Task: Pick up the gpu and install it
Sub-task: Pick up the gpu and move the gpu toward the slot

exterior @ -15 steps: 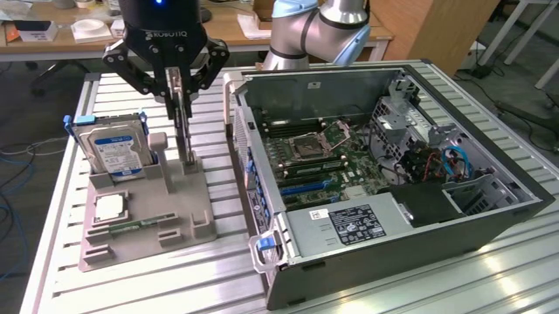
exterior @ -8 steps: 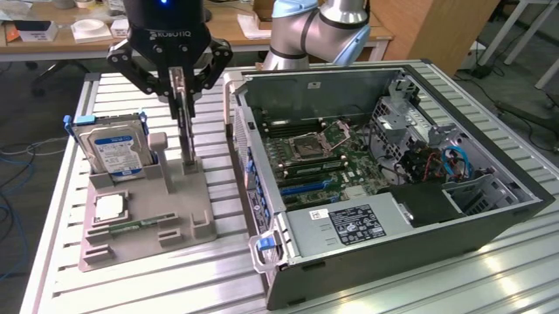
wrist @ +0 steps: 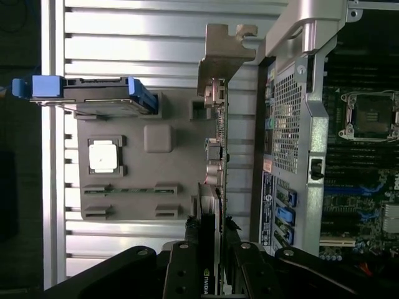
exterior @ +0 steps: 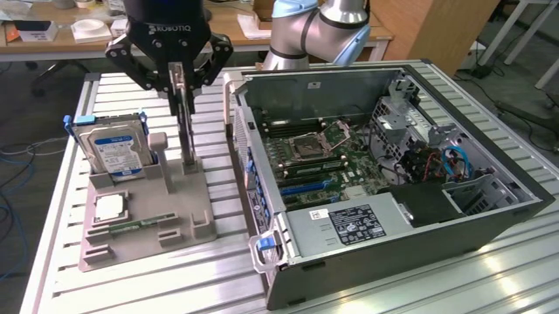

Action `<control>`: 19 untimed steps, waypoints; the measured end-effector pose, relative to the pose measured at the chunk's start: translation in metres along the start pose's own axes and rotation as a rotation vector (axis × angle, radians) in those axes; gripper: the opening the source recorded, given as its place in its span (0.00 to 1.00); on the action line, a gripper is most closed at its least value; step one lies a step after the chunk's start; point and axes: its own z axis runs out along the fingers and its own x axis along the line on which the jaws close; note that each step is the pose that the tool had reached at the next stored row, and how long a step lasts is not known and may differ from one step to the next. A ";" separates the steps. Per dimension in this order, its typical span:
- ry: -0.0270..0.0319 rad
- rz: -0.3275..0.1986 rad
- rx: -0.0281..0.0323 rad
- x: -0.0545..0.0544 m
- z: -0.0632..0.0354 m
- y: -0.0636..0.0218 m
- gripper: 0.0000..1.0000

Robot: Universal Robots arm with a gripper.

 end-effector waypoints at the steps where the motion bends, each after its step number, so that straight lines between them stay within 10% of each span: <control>1: 0.0000 0.000 -0.0001 0.000 -0.0015 0.0000 0.26; 19: -0.0001 0.000 -0.0010 -0.002 -0.0104 0.0000 0.26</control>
